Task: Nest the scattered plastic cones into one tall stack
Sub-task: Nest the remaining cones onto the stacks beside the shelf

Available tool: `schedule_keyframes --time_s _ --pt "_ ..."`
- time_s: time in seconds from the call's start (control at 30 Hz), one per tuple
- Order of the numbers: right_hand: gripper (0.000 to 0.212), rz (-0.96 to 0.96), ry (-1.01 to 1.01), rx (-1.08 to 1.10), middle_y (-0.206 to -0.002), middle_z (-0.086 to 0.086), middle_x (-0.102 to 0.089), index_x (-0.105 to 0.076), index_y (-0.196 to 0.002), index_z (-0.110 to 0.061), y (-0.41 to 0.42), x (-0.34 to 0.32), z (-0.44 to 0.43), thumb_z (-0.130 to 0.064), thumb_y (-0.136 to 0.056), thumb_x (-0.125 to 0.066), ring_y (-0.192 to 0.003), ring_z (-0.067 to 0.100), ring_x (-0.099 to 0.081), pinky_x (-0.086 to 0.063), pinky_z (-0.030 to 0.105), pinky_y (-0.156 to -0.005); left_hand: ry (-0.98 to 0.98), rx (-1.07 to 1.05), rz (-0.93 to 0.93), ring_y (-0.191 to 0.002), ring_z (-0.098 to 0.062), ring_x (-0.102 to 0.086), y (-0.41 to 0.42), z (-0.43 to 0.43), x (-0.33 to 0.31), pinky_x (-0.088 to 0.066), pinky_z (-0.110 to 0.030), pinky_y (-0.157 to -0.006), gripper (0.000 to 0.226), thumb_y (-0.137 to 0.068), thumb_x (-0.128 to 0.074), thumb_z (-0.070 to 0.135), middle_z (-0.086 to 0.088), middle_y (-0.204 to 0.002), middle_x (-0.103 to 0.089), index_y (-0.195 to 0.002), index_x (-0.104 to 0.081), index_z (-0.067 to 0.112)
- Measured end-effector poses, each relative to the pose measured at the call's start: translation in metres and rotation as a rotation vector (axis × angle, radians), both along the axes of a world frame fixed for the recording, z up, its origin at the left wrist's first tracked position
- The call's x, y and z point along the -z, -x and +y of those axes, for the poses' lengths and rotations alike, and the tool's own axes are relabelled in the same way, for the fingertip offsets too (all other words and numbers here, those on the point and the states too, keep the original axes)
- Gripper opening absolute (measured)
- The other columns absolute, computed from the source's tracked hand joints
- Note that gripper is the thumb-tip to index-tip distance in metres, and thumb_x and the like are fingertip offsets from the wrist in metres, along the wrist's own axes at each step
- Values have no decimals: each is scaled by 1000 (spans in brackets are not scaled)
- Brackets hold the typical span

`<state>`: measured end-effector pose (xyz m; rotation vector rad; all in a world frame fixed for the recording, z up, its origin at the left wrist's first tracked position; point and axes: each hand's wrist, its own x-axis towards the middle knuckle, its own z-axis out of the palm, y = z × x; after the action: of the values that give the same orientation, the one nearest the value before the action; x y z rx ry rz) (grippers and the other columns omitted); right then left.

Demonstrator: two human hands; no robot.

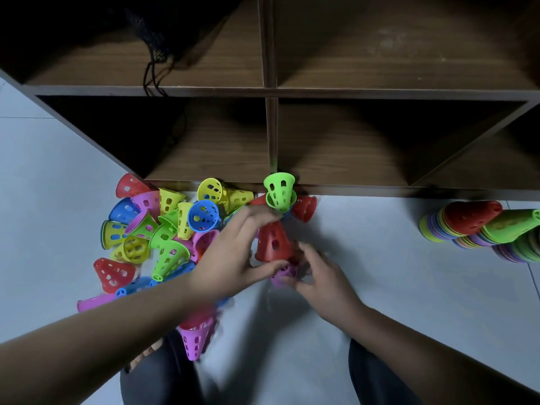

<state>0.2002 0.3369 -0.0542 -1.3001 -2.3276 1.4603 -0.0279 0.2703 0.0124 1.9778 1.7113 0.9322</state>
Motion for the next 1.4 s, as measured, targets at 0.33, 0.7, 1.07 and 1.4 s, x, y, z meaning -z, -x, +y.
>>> schedule_keyframes --time_s 0.33,0.7,1.07,1.4 --pt "43 -37 -157 1 -122 -8 -62 -64 -127 -24 -9 22 37 -12 -87 -70 -109 17 -64 -57 44 -92 91 254 263 -132 -26 -55 -14 -15 41 -48 -39 -107 60 -95 -80 35 -3 -143 -54 -146 -54 15" --pt "55 -96 -143 -85 -150 -6 -51 -53 -151 -27 23 18 93 -6 -100 -59 -134 15 -50 -43 30 -109 148 96 210 -103 -5 -48 11 -19 44 -35 -16 -91 43 -101 -71 48 6 -125 -53 -130 -55 20" --pt "27 -30 -69 147 -121 -7 -73 -73 -124 -23 4 24 73 -13 -100 -68 -105 10 -66 -52 28 -94 529 -18 267 -136 -23 -46 19 -3 71 -45 -52 -107 56 -105 -29 66 5 -148 -53 -141 -56 33" --pt "22 61 -4 472 -100 -3 -76 -58 -105 -32 -28 19 62 -11 -102 -64 -91 18 -73 -52 32 -79 344 -200 19 -92 -3 -66 21 -8 36 -61 -38 -78 13 -99 -75 21 29 -100 -66 -108 -76 30"
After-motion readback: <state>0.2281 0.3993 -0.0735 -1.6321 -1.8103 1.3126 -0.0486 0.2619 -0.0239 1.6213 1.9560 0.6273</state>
